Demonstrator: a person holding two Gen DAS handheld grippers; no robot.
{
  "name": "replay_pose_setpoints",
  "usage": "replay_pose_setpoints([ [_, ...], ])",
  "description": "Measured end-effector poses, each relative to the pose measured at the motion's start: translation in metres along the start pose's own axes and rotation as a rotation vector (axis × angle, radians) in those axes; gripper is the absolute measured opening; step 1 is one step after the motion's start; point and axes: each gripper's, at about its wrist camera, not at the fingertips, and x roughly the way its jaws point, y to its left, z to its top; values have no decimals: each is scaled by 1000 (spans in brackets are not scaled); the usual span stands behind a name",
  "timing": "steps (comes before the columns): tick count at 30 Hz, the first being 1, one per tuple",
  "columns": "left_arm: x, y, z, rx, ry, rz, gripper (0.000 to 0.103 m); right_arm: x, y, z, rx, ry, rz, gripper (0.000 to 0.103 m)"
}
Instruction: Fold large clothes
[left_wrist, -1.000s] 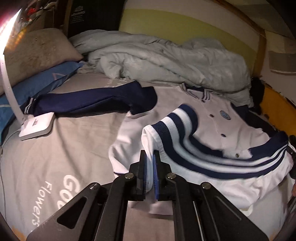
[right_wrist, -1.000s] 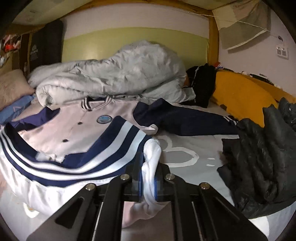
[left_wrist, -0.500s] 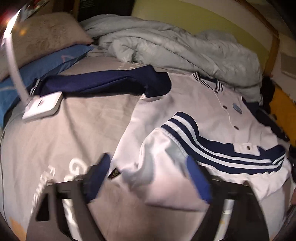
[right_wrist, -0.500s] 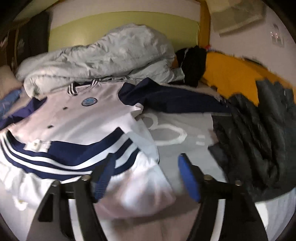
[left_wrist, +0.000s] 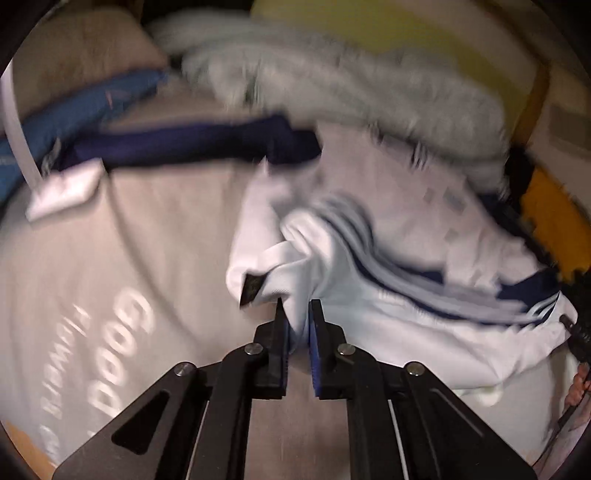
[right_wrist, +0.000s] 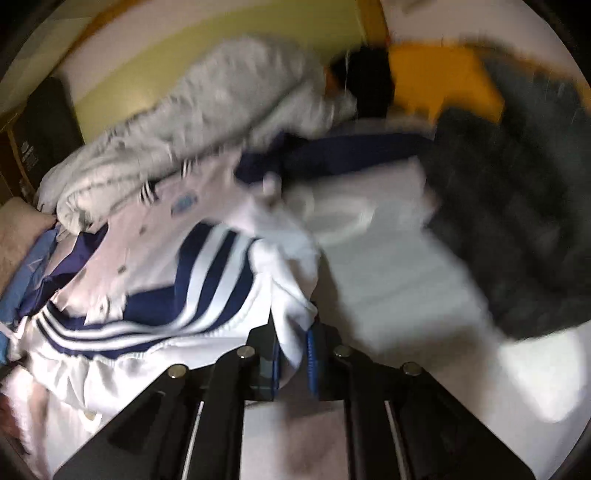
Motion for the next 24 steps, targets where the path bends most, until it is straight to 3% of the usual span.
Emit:
replay_pose_setpoints([
  [3,-23,6,5,-6,-32,13,5,-22,6,7,-62,-71,-76,9],
  [6,-4,3,-8,15,51,78,5,0,2,4,-95,23,-103,11],
  [9,16,-8,-27,98,110,189,6,23,11,-11,-189,83,-198,14],
  [12,7,-19,-26,154,42,226,14,16,16,-7,-212,14,-253,30],
  [14,-5,-22,-20,153,-27,213,40,2,15,-2,-201,-45,-247,50],
  [18,-31,-24,-12,152,-128,136,52,-25,19,-1,-202,-122,-155,72],
  [20,-38,-30,-12,174,-157,120,70,-32,29,-2,-233,-135,-118,90],
  [23,-43,-45,-14,227,-187,125,82,-46,45,-9,-279,-179,-78,103],
  [24,-44,-51,-14,249,-196,127,83,-50,49,-10,-293,-188,-68,103],
])
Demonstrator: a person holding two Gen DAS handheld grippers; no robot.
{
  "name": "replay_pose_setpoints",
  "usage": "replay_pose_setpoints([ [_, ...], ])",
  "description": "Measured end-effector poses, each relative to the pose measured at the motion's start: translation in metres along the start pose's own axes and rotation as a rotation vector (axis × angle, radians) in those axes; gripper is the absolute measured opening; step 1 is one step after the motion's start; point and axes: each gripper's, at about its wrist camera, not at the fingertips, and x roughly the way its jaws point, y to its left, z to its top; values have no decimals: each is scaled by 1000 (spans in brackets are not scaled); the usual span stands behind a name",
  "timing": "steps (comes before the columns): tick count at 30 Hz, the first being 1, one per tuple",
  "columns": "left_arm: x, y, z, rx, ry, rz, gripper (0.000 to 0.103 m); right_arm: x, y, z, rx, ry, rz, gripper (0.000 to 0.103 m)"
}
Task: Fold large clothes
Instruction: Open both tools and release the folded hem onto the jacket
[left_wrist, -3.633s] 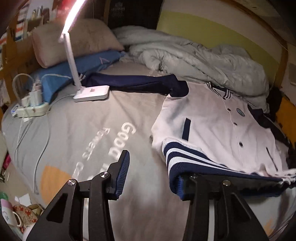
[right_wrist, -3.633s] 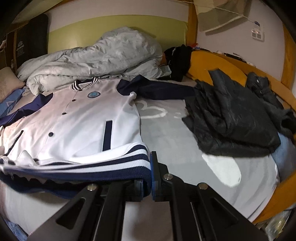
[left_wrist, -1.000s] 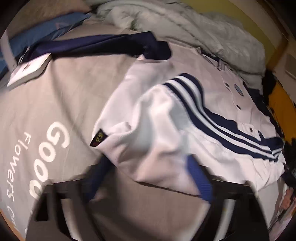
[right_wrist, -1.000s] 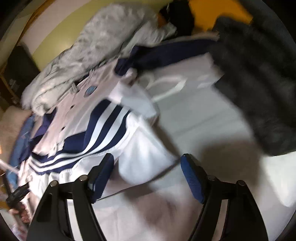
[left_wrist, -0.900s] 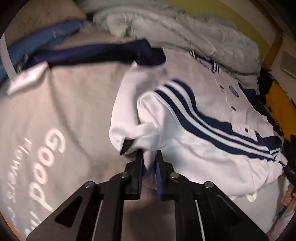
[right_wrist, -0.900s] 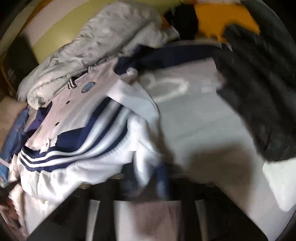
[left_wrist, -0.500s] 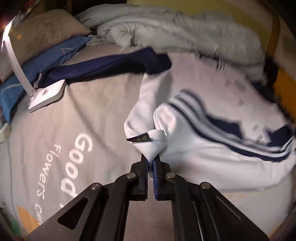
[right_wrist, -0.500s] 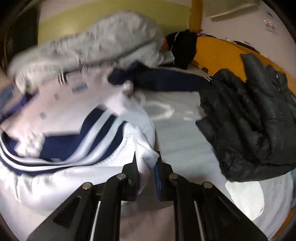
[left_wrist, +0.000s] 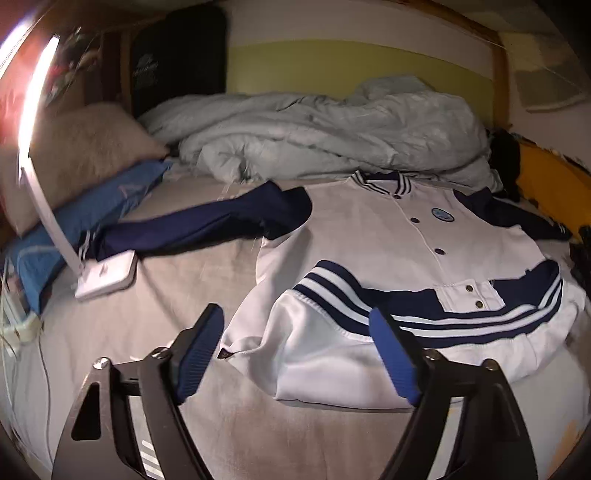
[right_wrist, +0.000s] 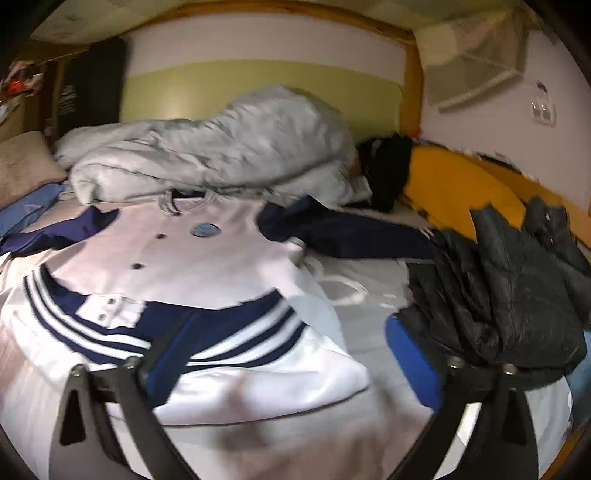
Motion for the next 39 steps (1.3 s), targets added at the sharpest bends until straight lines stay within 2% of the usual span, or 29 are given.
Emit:
replay_pose_setpoints([
  [2,-4,-9,0,38,-29,-15,93,-9,10,0,-36,-19,21,103],
  [6,-7,-30,-7,114,-38,-55,97,-18,20,-5,-19,-5,77,103],
  [8,-10,-39,-11,130,-26,-62,103,-18,22,-9,-3,19,100,103],
  [13,-17,-52,-28,98,23,-118,103,-20,28,-22,24,57,118,103],
  [19,-24,-70,-40,153,13,-97,103,-25,38,-37,2,85,131,103],
  [25,-14,-84,-49,206,49,-118,103,-9,55,-54,-63,198,205,103],
  [31,3,-102,-63,279,114,-112,103,-4,76,-69,-222,211,164,103],
  [36,21,-119,-76,388,150,-38,103,6,91,-81,-352,219,101,103],
  [39,30,-129,-81,435,163,-24,103,18,98,-85,-392,235,65,103],
])
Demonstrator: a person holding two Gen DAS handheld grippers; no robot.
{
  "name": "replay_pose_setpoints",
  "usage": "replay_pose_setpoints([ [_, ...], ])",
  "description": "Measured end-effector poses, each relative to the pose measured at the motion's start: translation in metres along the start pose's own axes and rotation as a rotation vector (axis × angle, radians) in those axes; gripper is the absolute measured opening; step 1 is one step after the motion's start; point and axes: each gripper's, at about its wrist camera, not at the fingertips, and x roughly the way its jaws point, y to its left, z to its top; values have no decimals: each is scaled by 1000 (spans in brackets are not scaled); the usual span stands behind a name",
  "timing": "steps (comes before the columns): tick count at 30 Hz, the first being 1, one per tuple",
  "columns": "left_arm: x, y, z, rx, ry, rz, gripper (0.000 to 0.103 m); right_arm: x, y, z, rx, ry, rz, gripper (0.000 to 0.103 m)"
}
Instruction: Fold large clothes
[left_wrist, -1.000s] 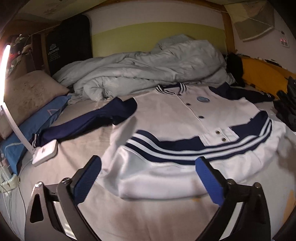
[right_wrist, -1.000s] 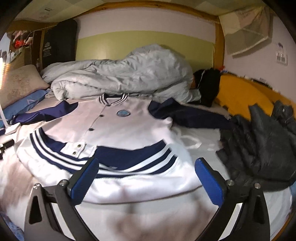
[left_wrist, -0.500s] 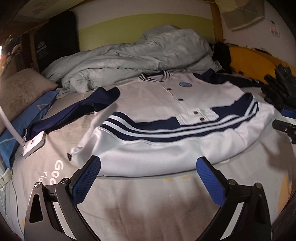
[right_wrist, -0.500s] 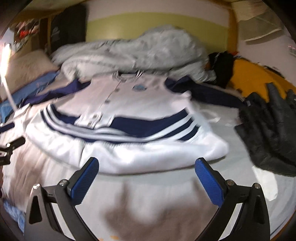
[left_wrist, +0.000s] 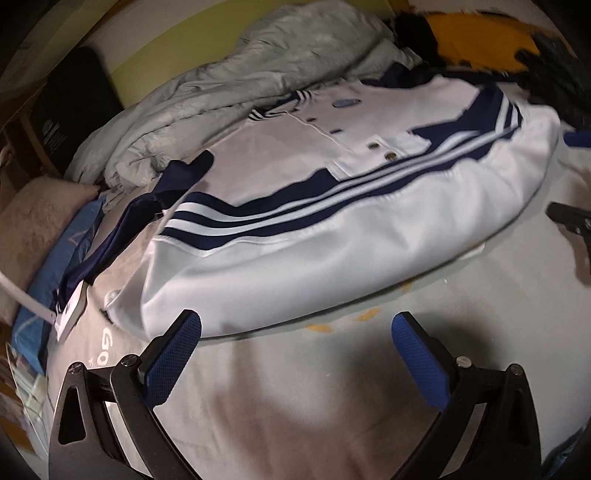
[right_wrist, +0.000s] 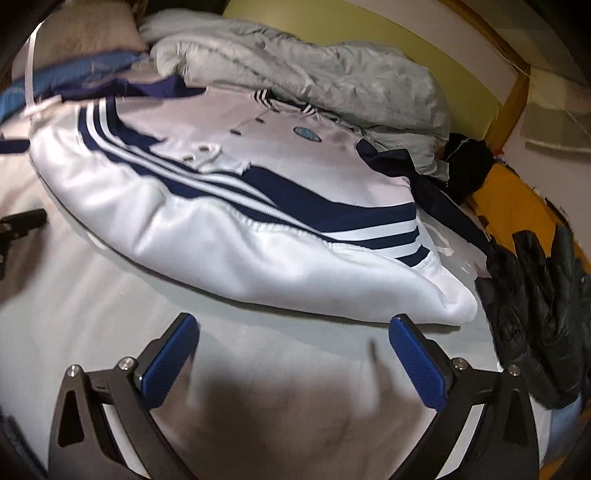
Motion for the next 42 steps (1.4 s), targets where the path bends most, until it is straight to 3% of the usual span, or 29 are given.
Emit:
replay_pose_setpoints([
  [5,15,6,8,-26,-5,71,103,11,-3,8,14,-5,-28,103],
  [9,35,29,12,-108,19,126,103,25,-14,13,42,-10,-89,103],
  [11,41,43,13,-152,27,171,103,30,-23,14,45,-24,-145,103],
  [13,46,60,11,-209,36,238,103,38,-33,15,64,-2,-264,103],
  [15,50,82,8,-300,48,231,97,45,-52,16,137,21,-277,99],
  [16,51,90,6,-336,53,216,82,44,-57,15,156,12,-247,81],
  [17,53,96,4,-356,58,201,56,44,-60,16,159,5,-220,58],
  [19,58,100,2,-356,70,145,34,45,-56,16,130,2,-215,39],
  [23,41,90,3,-330,18,178,18,36,-47,16,116,-40,-229,17],
  [26,16,88,1,-339,12,158,17,15,-48,12,145,-74,-228,15],
  [30,-19,91,-15,-352,64,83,18,-22,-57,-5,194,-19,-143,15],
  [33,-46,90,-45,-390,108,5,18,-53,-58,-29,239,0,-72,16],
  [36,-60,84,-69,-390,151,-38,18,-76,-45,-54,196,12,-56,17],
  [39,-72,80,-79,-385,172,-55,19,-83,-39,-63,182,44,-64,19],
  [42,-76,88,-71,-421,187,-76,25,-83,-51,-54,230,67,-63,31],
])
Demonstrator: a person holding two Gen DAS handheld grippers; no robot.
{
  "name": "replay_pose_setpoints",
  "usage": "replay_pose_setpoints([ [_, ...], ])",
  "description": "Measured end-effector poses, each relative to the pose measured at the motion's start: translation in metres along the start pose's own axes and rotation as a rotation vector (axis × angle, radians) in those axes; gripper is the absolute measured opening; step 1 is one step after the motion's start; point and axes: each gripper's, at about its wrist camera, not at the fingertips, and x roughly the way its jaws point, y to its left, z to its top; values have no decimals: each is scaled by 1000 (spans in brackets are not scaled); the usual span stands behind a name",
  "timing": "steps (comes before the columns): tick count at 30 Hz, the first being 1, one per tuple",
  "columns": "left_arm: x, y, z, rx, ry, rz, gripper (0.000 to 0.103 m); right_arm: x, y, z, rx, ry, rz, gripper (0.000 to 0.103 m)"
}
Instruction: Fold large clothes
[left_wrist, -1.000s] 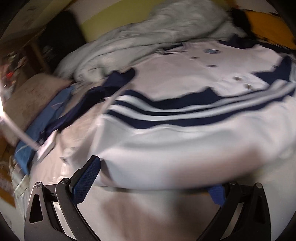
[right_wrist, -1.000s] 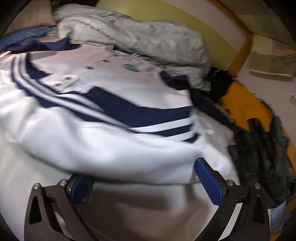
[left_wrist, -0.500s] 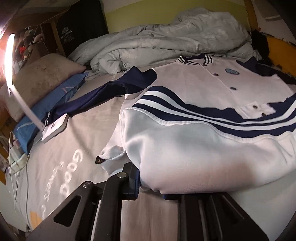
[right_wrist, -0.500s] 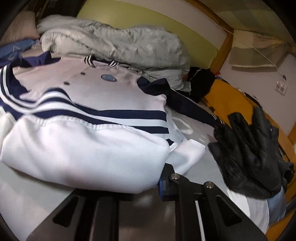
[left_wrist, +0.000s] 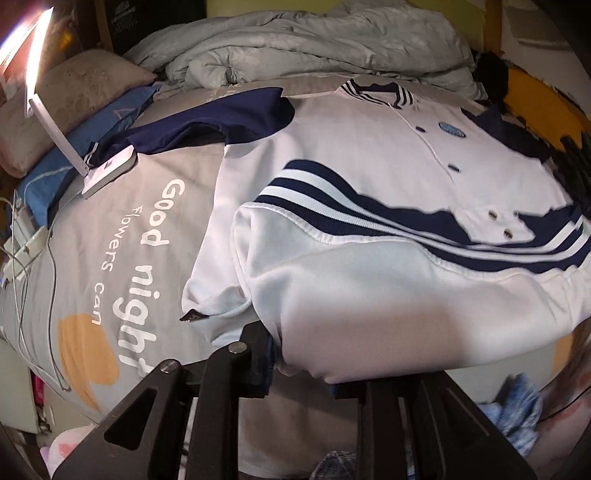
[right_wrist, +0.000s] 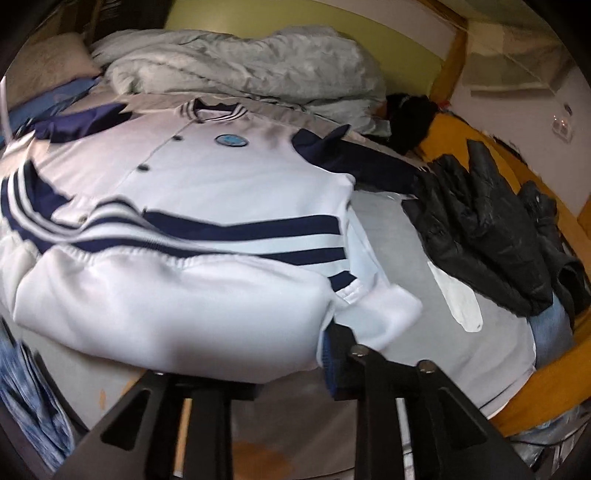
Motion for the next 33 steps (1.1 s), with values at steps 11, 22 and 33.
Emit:
replay_pose_setpoints([
  [11,4,20,91,-77,-62,-10,61,20,-19,94,45,-82,-31,72],
  [22,79,63,154,-142,-200,-54,91,108,-51,117,209,-22,35,82],
  [33,100,75,147,-201,-192,-198,10,120,-74,110,314,-8,153,40],
])
